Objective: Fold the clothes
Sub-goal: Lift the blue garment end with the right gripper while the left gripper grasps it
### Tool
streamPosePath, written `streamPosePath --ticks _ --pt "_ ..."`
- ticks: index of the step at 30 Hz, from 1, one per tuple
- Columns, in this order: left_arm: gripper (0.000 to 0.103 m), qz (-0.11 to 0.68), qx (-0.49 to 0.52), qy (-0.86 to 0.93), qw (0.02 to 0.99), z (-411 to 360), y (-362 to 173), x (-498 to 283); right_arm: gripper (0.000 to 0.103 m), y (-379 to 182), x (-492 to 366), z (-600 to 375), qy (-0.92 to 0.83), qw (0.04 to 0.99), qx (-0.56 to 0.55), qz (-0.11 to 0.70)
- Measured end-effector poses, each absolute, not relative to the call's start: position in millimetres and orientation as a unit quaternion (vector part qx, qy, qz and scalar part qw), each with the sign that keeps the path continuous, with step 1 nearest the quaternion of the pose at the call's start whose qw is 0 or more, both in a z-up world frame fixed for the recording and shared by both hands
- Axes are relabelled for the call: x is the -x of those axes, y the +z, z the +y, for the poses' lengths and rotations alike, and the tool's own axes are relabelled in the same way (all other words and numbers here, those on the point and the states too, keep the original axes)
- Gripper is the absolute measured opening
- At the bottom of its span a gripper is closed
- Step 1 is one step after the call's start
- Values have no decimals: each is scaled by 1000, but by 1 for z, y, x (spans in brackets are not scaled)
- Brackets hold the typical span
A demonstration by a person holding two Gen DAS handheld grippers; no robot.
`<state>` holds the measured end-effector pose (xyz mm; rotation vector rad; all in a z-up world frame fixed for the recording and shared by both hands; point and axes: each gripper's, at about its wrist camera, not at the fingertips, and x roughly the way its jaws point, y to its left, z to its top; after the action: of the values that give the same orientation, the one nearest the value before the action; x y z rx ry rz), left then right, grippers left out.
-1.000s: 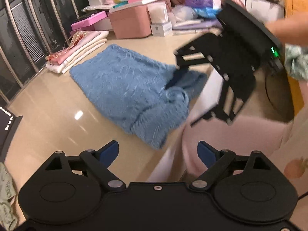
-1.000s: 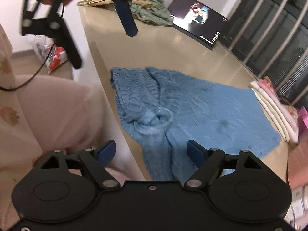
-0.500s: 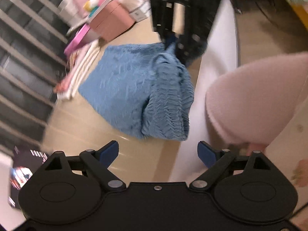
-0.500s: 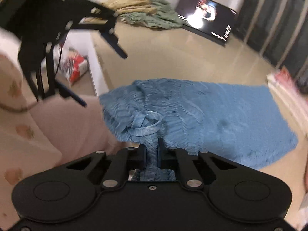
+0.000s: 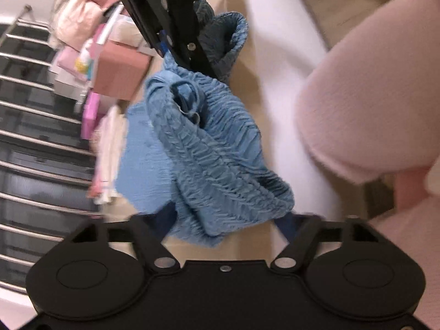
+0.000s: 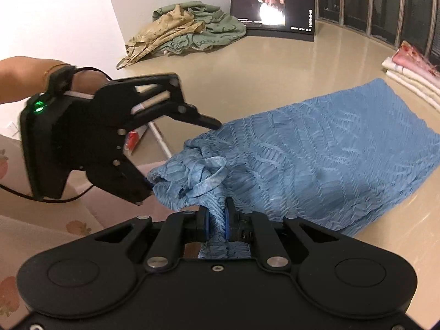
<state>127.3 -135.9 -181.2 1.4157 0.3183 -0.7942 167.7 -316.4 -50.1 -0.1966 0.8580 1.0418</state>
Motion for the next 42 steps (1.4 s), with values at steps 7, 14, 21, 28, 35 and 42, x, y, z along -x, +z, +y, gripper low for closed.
streamPosePath --ticks 7,14,21,28,35,42 --pt "20 135 -596 -395 685 -125 -157 -125 10 -52 -153 -318 496 761 108 404" --pt "16 211 -519 -436 704 -131 -113 -154 49 -53 -119 -305 466 789 180 359" --pt "16 309 -443 -458 706 -148 -77 -191 62 -82 -67 -285 363 844 277 283" --pt "16 343 -388 -458 723 -154 -55 -209 80 -119 -44 -254 250 875 373 183" --pt "16 364 -351 -446 739 -140 -49 -207 18 -103 -56 -255 237 878 385 157" --pt "16 351 -360 -441 744 -123 -48 -189 17 -52 -68 -280 285 869 354 194"
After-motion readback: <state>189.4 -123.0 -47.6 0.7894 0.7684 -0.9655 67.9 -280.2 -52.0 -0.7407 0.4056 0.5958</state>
